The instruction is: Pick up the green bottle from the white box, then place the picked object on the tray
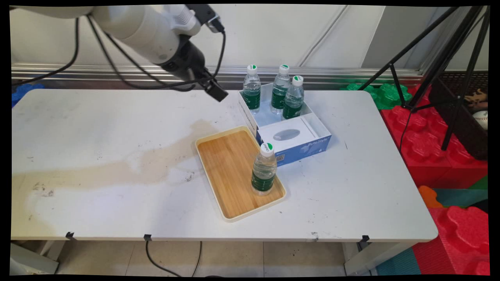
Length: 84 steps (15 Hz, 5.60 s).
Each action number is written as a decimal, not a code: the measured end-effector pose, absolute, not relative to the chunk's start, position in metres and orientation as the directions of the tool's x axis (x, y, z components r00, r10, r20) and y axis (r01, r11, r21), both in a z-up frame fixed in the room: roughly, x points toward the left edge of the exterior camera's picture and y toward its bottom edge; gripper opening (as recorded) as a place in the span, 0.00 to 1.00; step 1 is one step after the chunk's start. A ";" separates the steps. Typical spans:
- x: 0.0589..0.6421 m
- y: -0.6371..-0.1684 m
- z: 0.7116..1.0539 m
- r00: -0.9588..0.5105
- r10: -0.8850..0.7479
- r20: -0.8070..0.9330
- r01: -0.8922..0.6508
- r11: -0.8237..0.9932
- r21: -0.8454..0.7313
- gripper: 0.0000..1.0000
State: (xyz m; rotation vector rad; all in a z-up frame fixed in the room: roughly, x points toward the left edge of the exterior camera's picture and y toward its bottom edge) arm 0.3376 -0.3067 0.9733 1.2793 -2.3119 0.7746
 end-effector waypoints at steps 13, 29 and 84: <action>0.328 -0.432 0.912 -0.444 -0.660 0.606 -0.893 0.382 -0.238 1.00; 0.317 -0.501 0.842 -0.427 -0.668 0.610 -0.899 0.384 -0.209 0.00; 0.271 -0.309 0.852 -0.573 -0.576 0.583 -0.776 0.611 -0.158 0.00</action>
